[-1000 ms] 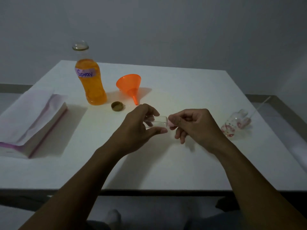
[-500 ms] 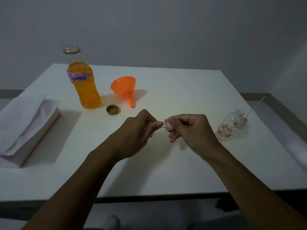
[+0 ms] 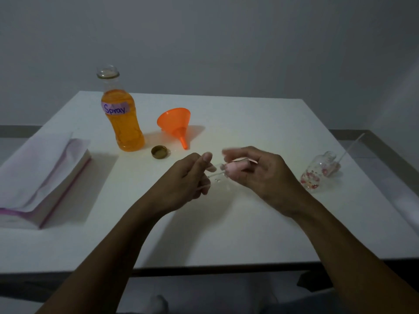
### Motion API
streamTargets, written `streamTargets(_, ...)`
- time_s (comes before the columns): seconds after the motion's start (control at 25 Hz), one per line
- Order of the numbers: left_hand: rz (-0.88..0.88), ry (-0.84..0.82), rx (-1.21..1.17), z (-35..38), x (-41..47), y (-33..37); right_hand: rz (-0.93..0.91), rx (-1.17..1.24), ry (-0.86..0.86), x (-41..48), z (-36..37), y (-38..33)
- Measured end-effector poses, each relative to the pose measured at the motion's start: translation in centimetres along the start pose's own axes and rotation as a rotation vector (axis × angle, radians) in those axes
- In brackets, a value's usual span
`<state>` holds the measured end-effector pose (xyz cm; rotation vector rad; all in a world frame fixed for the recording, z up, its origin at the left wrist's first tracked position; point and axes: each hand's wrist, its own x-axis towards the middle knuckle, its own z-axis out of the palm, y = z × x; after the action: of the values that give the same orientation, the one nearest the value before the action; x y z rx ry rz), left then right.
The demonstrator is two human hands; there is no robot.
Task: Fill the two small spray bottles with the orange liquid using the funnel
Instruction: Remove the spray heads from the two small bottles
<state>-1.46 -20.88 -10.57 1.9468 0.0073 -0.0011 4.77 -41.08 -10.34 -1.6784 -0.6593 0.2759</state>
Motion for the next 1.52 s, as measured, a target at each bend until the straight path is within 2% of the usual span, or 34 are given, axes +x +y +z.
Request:
streamTargets(0.08,0.029,0.008,0.032,-0.1,0.0,0.0,0.081,0.071,0.031,0.1,-0.7,-0.6)
streamTargets(0.2,0.063,-0.014,0.137,-0.2,-0.1,-0.4,0.174,-0.063,0.143,0.3,-0.6,-0.4)
streamTargets(0.28,0.073,-0.048,0.178,0.0,-0.2,-0.3,0.164,-0.129,0.144,0.3,-0.2,0.1)
streamTargets(0.4,0.065,-0.074,0.212,0.4,-0.2,-0.2,0.084,-0.022,0.099,0.1,-1.1,0.4)
streamTargets(0.52,0.088,-0.074,0.238,0.7,0.0,-0.3,0.171,0.024,0.109,-0.2,-1.7,0.3)
streamTargets(0.64,0.109,-0.091,0.268,1.2,-0.2,-0.2,0.253,-0.071,0.135,-0.5,-1.6,0.1)
streamTargets(0.88,0.151,-0.035,0.289,0.8,-0.1,-0.4,0.076,-0.094,0.036,-1.1,-2.5,-0.1)
streamTargets(1.04,0.168,-0.021,0.31,0.7,0.1,-0.5,-0.055,-0.333,0.017,-1.3,-2.8,-0.1)
streamTargets(1.2,0.179,-0.014,0.304,1.0,0.2,-0.6,0.148,-0.299,0.032,-1.2,-2.2,-0.3)
streamTargets(1.28,0.185,-0.011,0.316,1.0,0.2,-0.6,0.184,-0.377,0.035,-1.1,-2.0,-0.2)
streamTargets(1.4,0.188,-0.026,0.347,0.9,0.3,-0.8,0.051,-0.453,0.043,-1.3,-1.8,0.1)
streamTargets(1.52,0.168,-0.059,0.337,0.5,0.3,-0.8,-0.165,-0.7,0.077,-1.2,-2.7,0.5)
